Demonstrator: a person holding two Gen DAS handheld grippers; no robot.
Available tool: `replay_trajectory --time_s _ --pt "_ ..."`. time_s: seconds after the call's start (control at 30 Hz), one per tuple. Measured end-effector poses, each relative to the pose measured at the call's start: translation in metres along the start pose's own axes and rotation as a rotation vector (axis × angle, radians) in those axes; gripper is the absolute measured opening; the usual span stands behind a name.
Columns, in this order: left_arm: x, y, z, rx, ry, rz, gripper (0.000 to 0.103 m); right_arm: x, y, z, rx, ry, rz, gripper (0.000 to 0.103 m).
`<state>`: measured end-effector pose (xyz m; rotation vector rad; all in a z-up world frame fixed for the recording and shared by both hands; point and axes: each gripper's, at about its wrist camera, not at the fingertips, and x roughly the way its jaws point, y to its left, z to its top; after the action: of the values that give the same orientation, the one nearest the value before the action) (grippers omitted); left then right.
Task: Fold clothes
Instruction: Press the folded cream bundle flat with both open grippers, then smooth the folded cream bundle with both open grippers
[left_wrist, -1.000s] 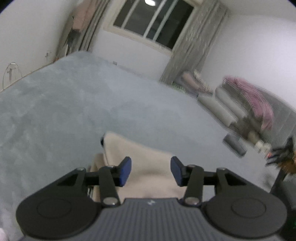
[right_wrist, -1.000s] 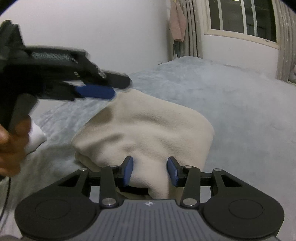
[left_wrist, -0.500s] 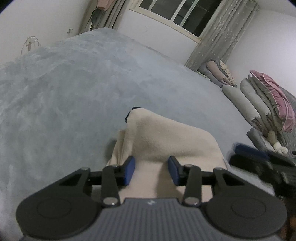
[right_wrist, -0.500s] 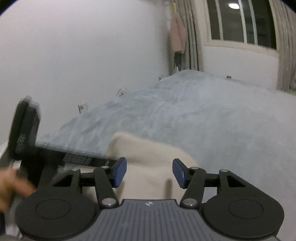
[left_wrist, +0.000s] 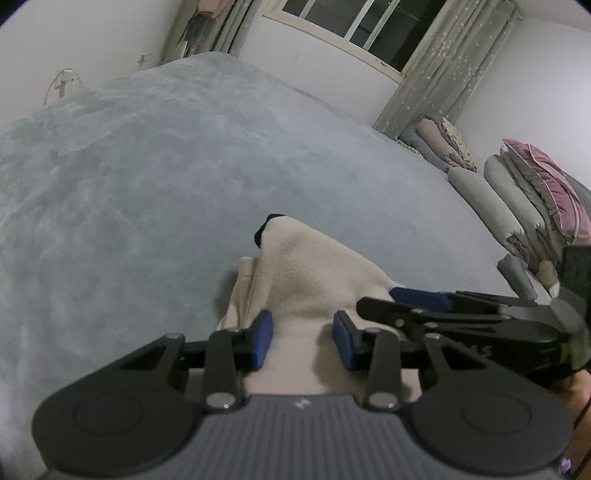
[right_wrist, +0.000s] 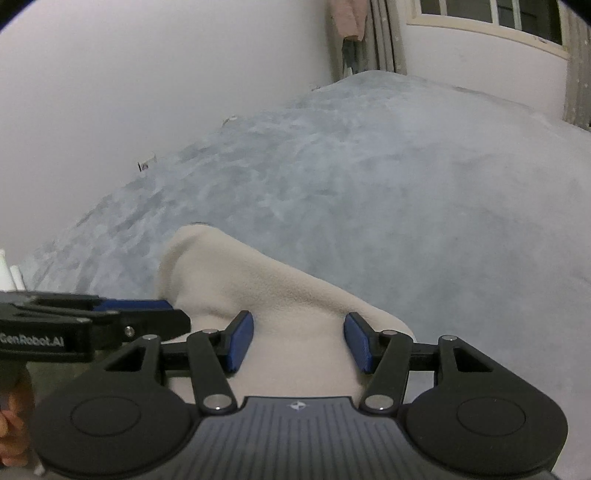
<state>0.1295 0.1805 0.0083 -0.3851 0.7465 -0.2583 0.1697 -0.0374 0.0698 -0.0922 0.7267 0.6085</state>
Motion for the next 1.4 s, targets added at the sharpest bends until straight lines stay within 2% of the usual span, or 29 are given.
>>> replay_trajectory --time_s 0.17,0.3,0.4,0.57,0.8,0.93,1.07,1.27,1.4 --pt "0.002 0.001 0.000 -0.009 0.003 -0.008 0.035 -0.026 0.001 -0.001 0.001 -0.040 0.009 0.055" --pt "0.001 0.001 0.001 -0.005 0.005 -0.005 0.035 -0.049 0.005 -0.016 -0.001 0.008 0.027 0.055" --pt "0.001 -0.003 -0.001 0.022 0.003 0.010 0.035 -0.051 0.007 -0.032 0.014 0.029 0.010 0.057" --pt "-0.002 -0.008 -0.001 0.038 -0.009 0.020 0.034 -0.039 0.010 -0.053 0.005 -0.002 -0.011 0.063" --pt "-0.016 -0.028 0.016 0.133 -0.139 -0.085 0.052 -0.036 0.010 -0.061 0.022 -0.030 -0.016 0.064" --pt "0.005 -0.032 0.022 0.152 -0.110 -0.048 0.052 -0.034 0.011 -0.063 0.023 -0.040 -0.018 0.064" --pt "0.019 -0.032 0.023 0.178 -0.066 0.041 0.052 -0.032 0.012 -0.064 0.024 -0.045 -0.013 0.065" --pt "0.027 -0.033 0.014 0.220 -0.035 0.117 0.053 -0.033 0.012 -0.067 0.026 -0.053 -0.007 0.065" --pt "0.027 -0.035 0.013 0.208 -0.034 0.115 0.053 -0.037 0.011 -0.069 0.036 -0.079 0.003 0.065"
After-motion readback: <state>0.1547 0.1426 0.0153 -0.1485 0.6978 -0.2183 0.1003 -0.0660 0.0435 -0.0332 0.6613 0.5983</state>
